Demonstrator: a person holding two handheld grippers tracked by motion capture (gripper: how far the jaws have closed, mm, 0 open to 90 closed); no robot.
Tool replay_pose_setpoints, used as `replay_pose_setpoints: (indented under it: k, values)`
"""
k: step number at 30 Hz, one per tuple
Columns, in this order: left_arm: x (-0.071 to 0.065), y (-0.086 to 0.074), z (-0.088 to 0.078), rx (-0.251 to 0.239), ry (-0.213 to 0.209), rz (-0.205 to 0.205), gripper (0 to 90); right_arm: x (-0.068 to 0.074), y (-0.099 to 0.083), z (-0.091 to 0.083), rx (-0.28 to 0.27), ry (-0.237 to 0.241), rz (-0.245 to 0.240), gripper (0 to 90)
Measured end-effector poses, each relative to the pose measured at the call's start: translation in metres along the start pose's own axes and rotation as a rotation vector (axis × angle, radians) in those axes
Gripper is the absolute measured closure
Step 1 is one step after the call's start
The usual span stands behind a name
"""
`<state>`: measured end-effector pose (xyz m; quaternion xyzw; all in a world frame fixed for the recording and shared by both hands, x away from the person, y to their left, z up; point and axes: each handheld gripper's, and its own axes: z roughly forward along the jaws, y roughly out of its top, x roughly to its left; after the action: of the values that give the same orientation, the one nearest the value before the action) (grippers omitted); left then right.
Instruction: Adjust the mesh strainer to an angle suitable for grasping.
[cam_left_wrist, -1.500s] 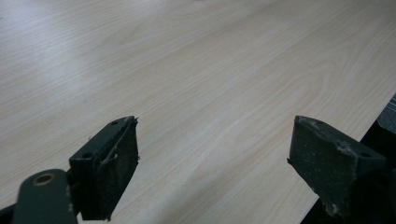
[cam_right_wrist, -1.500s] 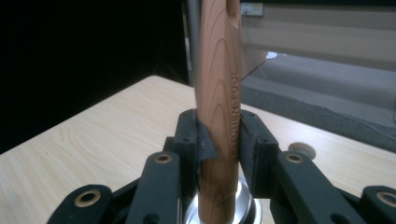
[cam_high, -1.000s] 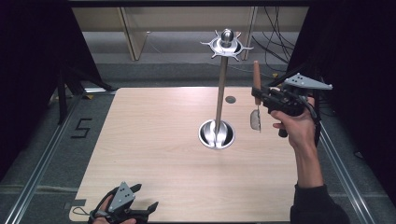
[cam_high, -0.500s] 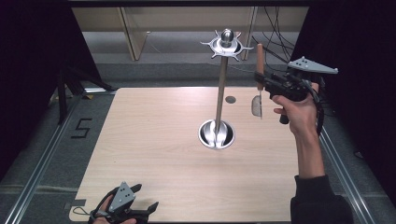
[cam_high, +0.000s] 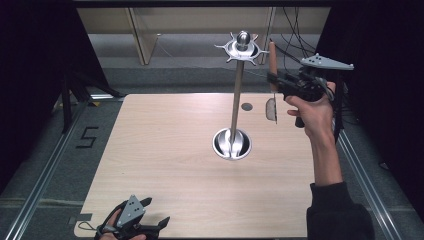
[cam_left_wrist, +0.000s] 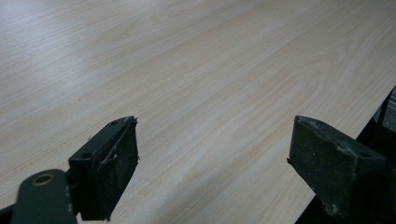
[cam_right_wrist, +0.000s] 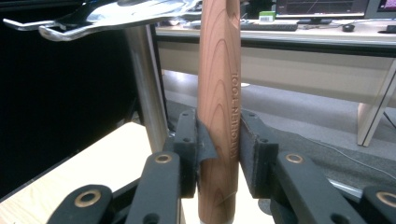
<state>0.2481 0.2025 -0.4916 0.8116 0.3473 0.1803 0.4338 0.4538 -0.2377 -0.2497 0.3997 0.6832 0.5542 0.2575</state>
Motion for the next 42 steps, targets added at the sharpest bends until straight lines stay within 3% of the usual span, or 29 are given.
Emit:
replay_pose_setpoints:
  k: [2,3,5,6,9,11,12,16,21,22,24,25,27,28,31,32,34,38,42]
  values:
    - [0.001,0.0,0.0,0.004,0.001,0.008,15.0,0.002,0.0,0.002,0.006,0.004,-0.013,71.4]
    - [-0.002,0.0,0.001,-0.013,-0.004,-0.03,15.0,0.004,-0.001,0.004,0.014,0.005,-0.023,71.4]
    - [-0.002,0.0,0.001,-0.012,-0.005,-0.027,15.0,0.005,-0.001,0.006,0.023,0.0,-0.018,71.3]
    - [0.0,0.0,0.0,0.002,-0.003,-0.005,15.0,0.005,-0.001,0.006,0.023,0.0,-0.018,71.3]
    - [-0.002,-0.001,0.0,0.0,-0.003,-0.038,15.0,0.006,-0.002,0.01,0.025,0.01,-0.029,71.3]
    - [0.0,0.0,0.0,0.0,-0.005,-0.008,15.0,0.007,-0.002,0.013,0.034,0.01,-0.031,71.3]
    - [-0.001,-0.001,0.0,0.002,-0.003,-0.03,15.0,0.008,-0.002,0.014,0.032,0.01,-0.018,71.3]
    - [-0.002,-0.001,0.0,0.001,-0.004,-0.042,15.0,0.008,-0.005,0.017,0.041,0.019,-0.033,71.2]
    - [0.0,0.0,0.0,-0.001,-0.004,-0.008,15.0,0.009,-0.008,0.019,0.036,0.028,-0.007,71.1]
    - [-0.002,-0.001,0.0,0.001,-0.004,-0.042,15.0,0.009,-0.008,0.018,0.04,0.027,-0.006,71.1]
    - [-0.002,-0.001,0.0,0.001,-0.003,-0.042,15.1,0.008,-0.008,0.018,0.042,0.019,-0.001,70.9]
    - [0.0,0.0,0.0,0.0,-0.005,-0.009,15.0,0.007,-0.008,0.018,0.043,0.015,-0.013,70.2]
    - [0.0,0.0,0.0,0.001,-0.004,-0.009,15.0,0.006,-0.008,0.018,0.042,0.02,-0.011,68.6]
    - [-0.002,-0.001,0.0,0.0,-0.004,-0.043,15.0,0.006,-0.009,0.018,0.045,0.012,-0.007,67.5]
    - [-0.002,-0.001,0.001,0.004,-0.002,-0.045,15.0,0.004,-0.011,0.016,0.048,0.003,-0.027,64.3]
    - [-0.002,-0.001,0.0,0.007,-0.003,-0.046,15.0,0.004,-0.012,0.014,0.056,0.004,0.009,63.9]
    - [-0.002,-0.001,0.0,0.0,-0.004,-0.042,15.0,0.004,-0.012,0.012,0.051,0.006,0.018,63.5]
    - [0.0,-0.001,0.001,-0.002,-0.002,-0.026,15.1,0.003,-0.016,-0.004,0.022,0.012,-0.001,58.9]
    - [-0.001,-0.001,0.002,-0.009,-0.005,-0.038,15.1,0.006,-0.02,-0.017,0.02,0.018,-0.022,55.1]
